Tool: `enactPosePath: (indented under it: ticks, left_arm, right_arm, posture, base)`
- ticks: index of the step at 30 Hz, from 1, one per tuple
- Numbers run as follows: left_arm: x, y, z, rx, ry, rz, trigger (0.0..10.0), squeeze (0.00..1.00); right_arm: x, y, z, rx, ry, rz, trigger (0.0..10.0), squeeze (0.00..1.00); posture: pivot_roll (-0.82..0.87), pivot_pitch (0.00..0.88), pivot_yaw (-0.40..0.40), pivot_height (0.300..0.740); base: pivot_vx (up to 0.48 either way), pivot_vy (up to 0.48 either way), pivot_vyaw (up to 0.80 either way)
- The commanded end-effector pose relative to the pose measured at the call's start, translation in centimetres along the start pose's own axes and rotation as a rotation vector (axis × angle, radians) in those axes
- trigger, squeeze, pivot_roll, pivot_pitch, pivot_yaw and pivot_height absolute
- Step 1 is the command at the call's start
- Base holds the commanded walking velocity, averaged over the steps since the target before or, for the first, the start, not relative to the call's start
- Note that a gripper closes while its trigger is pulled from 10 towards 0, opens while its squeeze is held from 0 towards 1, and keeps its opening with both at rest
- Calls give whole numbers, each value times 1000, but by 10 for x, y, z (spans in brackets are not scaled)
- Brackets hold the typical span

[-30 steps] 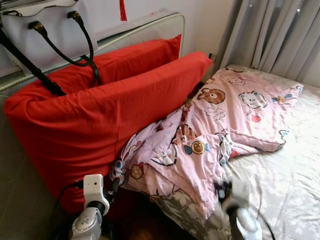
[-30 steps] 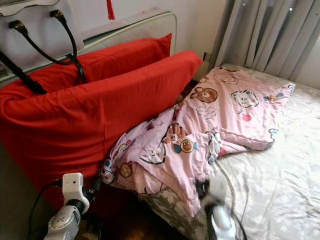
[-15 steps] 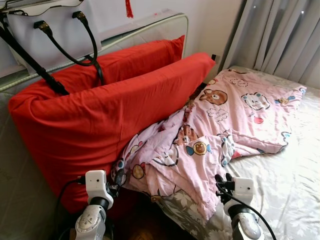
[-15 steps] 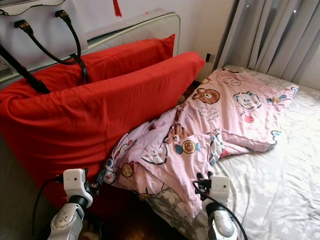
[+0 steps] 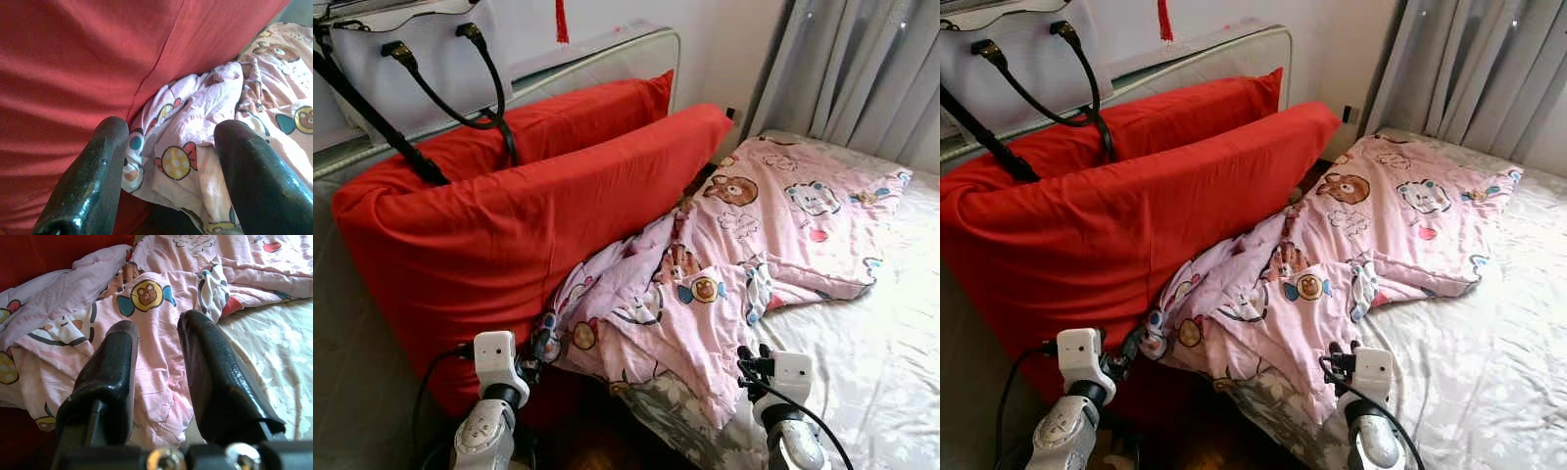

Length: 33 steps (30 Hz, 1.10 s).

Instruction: Clean up the room

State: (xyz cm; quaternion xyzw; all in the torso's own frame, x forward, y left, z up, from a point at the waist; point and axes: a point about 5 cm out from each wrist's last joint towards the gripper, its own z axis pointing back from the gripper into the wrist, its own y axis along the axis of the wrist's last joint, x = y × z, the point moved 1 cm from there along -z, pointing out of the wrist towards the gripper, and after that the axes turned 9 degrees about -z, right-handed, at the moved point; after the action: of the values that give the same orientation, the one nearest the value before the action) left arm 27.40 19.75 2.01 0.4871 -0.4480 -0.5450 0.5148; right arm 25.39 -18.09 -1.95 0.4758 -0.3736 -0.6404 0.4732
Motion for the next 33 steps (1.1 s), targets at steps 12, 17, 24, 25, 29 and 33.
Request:
enactPosePath:
  ticks: [12,17,24,25,29,33]
  left_arm:
    - [-2,1,0,-18,9,3,10000,0]
    - [-2,1,-1,-27,10,0,10000,0]
    - [-1,1,-1,-34,9,-1,10000,0]
    - [-1,1,0,-34,9,-1,10000,0]
    - [-1,1,0,-37,6,0,10000,0]
    - [-1,1,-1,-37,5,-2,10000,0]
  right_arm:
    - [-1,-5,-1,-40,11,4,10000,0]
    - [-3,-4,-1,-38,43,19,10000,0]
    - [-6,-5,-1,-35,32,-3,10000,0]
    - [-6,-5,-1,-35,34,-2,10000,0]
    - [-6,-5,-1,-29,33,-13,10000,0]
    - [-7,-3,-3,-23,37,-18,10000,0]
  posture:
    - [-32,0,-27,710]
    - [-28,0,-28,710]
    - [-29,0,-26,710]
    - [-29,0,-26,710]
    - [-30,0,-24,710]
    - [-30,0,-23,710]
  base:
    - [0,0,0]
    - [0,0,320]
    - [178,0,229]
    - [270,0,0]
    - [282,0,0]
    - [304,0,0]
